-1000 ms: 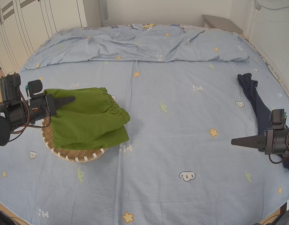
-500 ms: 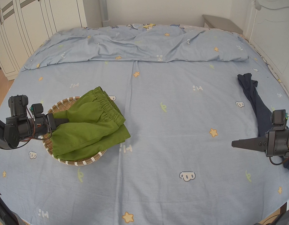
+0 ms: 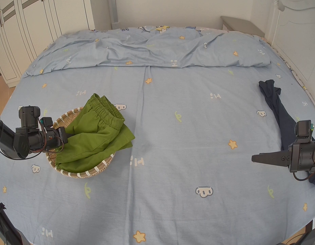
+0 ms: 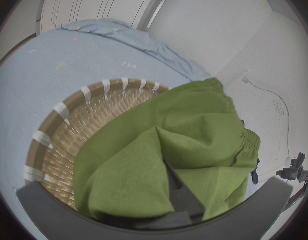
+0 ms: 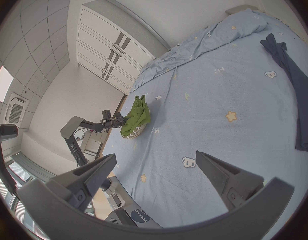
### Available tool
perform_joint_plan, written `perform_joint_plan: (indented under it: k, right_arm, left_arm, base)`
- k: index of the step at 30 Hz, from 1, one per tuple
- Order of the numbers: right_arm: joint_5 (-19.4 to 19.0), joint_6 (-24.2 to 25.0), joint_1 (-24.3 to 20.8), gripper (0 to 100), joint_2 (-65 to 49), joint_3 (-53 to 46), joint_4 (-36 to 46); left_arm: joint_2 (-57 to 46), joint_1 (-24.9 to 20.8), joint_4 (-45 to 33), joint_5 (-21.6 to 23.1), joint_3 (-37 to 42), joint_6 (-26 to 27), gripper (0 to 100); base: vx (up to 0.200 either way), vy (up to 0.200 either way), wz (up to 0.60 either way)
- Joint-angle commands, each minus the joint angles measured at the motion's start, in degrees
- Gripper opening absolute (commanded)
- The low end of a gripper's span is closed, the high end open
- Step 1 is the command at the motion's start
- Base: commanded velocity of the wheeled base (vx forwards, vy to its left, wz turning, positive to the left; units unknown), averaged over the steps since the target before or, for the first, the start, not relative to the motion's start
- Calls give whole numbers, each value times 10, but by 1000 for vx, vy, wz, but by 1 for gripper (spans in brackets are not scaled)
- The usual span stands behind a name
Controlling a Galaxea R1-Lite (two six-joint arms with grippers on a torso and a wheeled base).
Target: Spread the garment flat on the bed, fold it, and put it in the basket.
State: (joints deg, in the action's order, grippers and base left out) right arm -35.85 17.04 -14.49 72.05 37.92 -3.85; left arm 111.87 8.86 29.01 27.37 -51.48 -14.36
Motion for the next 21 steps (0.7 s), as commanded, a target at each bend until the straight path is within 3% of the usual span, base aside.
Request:
perform_joint_plan:
  k: [1, 5, 6, 15, 21]
  right_arm:
    - [0, 0, -2, 100, 1, 0, 0]
    - [0, 0, -2, 100, 1, 0, 0]
    - [0, 0, -2, 100, 1, 0, 0]
    - [0, 0, -2, 100, 0, 0, 0]
    - [1, 0, -2, 100, -1, 0, 1]
  left_arm:
    - [22, -4, -12, -2, -9, 1, 0]
    - [17, -13, -45, -4, -15, 2, 0]
    - [15, -14, -49, -5, -16, 3, 100]
    - [-88, -16, -103, -25, -16, 9, 100]
    - [-162, -15, -196, -60, -20, 62, 100]
  base:
    - [0, 0, 0]
    - [0, 0, 0]
    - [0, 0, 0]
    - [0, 0, 0]
    - [0, 0, 0]
